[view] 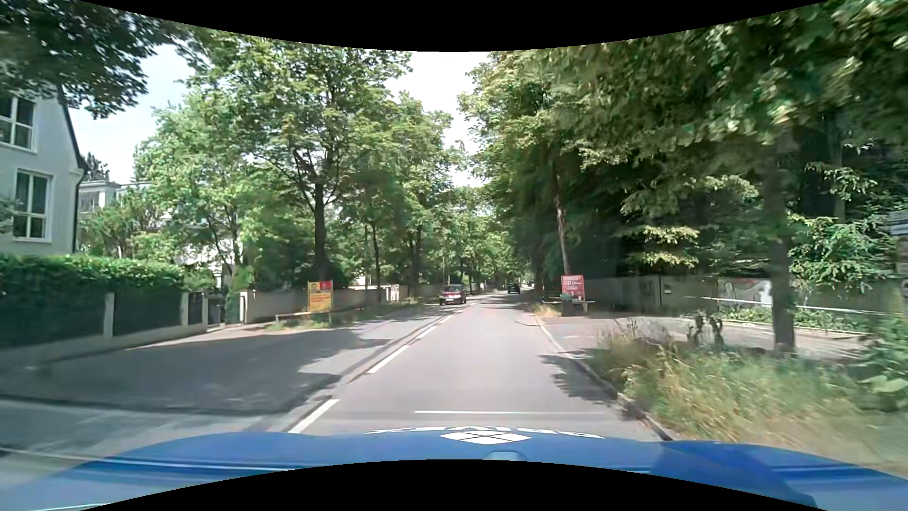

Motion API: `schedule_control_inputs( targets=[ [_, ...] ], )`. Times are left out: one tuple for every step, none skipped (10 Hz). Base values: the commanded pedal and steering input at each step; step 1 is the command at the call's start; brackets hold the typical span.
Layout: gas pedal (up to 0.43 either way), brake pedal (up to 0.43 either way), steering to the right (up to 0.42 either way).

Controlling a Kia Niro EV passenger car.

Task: Follow the waypoints while adhering to traffic rules and regulations

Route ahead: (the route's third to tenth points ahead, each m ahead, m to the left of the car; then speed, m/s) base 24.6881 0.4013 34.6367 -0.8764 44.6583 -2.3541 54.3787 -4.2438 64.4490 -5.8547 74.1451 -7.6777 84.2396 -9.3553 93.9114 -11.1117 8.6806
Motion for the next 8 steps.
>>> schedule_control_inputs(
  targets=[
    [0.138,0.0,0.016],
    [0.138,0.0,0.016],
    [0.138,0.0,0.012],
    [0.138,0.0,0.01],
    [0.138,0.0,0.01],
    [0.138,0.0,0.01],
    [0.138,0.0,0.01],
    [0.138,0.0,0.01]
  ],
)
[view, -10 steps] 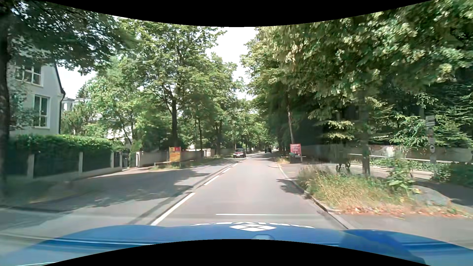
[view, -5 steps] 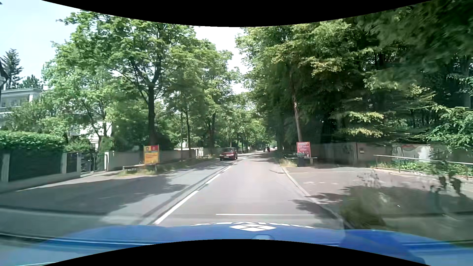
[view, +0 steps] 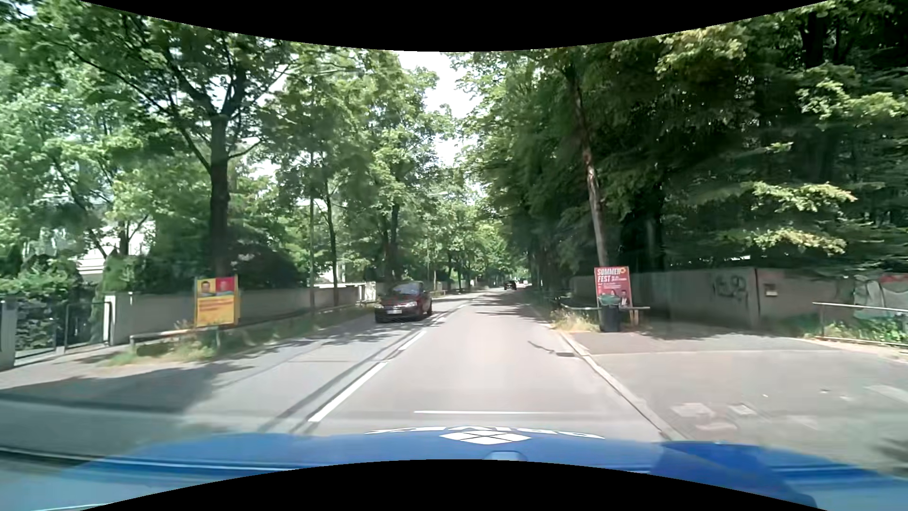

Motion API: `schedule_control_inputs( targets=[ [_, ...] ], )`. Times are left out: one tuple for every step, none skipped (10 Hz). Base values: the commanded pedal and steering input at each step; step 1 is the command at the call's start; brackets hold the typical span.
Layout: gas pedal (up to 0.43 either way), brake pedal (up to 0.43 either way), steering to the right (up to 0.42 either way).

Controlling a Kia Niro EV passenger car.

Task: Follow the waypoints while adhering to traffic rules and regulations

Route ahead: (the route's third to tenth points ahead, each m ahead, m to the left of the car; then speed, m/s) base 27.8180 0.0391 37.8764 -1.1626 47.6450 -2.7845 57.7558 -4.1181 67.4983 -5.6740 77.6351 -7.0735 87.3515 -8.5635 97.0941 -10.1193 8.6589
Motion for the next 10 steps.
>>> schedule_control_inputs(
  targets=[
    [0.138,0.0,0.012],
    [0.138,0.0,0.015],
    [0.138,0.0,0.016],
    [0.15,0.0,0.019],
    [0.15,0.0,0.019],
    [0.15,0.0,0.014],
    [0.15,0.0,0.012],
    [0.15,0.0,0.012],
    [0.15,0.0,0.011],
    [0.15,0.0,0.012]
  ],
)
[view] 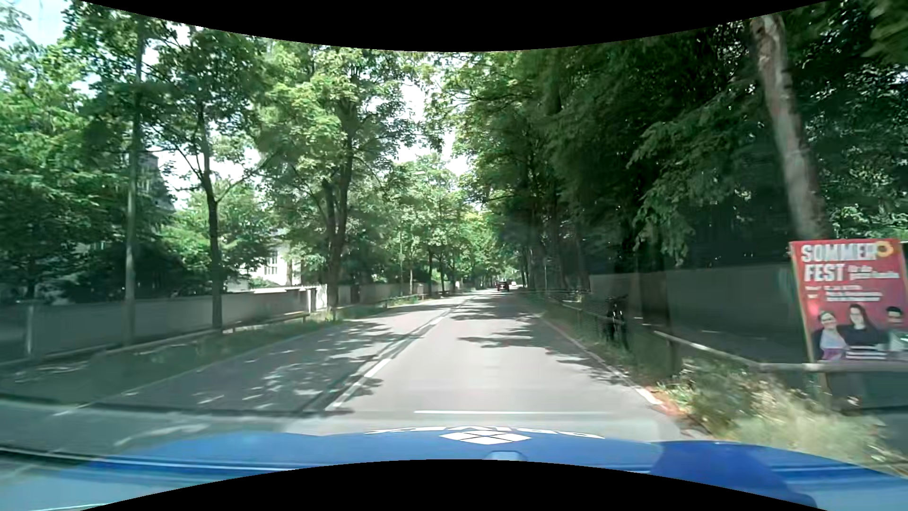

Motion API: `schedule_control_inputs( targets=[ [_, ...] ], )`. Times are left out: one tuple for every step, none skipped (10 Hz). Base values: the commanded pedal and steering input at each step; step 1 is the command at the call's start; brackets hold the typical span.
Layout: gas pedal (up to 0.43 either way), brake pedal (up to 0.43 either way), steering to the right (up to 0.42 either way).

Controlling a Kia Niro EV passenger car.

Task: Follow the waypoints while adhering to traffic rules and regulations

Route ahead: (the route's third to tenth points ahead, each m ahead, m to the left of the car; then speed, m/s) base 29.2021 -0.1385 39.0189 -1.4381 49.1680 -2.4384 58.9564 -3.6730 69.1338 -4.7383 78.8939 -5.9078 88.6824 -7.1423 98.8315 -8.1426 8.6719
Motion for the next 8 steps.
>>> schedule_control_inputs(
  targets=[
    [0.15,0.0,0.011],
    [0.15,0.0,0.011],
    [0.15,0.0,0.011],
    [0.15,0.0,0.011],
    [0.15,0.0,0.01],
    [0.15,0.0,0.009],
    [0.15,0.0,0.009],
    [0.15,0.0,0.009]
  ],
)
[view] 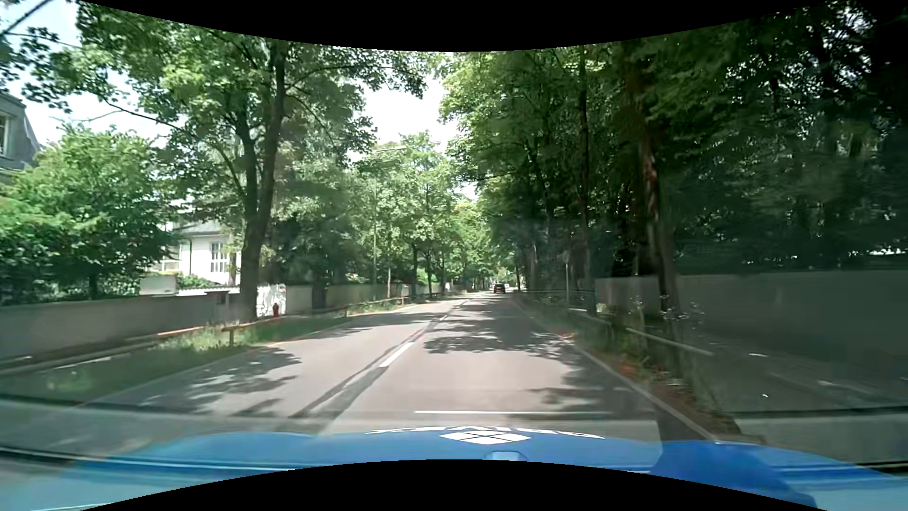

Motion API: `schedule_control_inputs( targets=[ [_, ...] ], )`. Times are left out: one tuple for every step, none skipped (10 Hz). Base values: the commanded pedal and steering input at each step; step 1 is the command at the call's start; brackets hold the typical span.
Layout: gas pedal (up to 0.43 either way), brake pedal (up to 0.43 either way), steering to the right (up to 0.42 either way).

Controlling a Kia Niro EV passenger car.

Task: Follow the waypoints while adhering to traffic rules and regulations

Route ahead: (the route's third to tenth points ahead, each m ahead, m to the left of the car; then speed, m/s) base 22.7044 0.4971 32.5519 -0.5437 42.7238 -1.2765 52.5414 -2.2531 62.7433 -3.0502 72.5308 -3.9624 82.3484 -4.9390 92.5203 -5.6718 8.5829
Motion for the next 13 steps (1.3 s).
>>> schedule_control_inputs(
  targets=[
    [0.15,0.0,0.009],
    [0.15,0.0,0.008],
    [0.15,0.0,0.008],
    [0.15,0.0,0.008],
    [0.15,0.0,0.008],
    [0.15,0.0,0.008],
    [0.15,0.0,0.007],
    [0.15,0.0,0.007],
    [0.15,0.0,0.007],
    [0.15,0.0,0.007],
    [0.177,0.0,0.007],
    [0.189,0.0,0.007],
    [0.189,0.0,0.006]
  ],
)
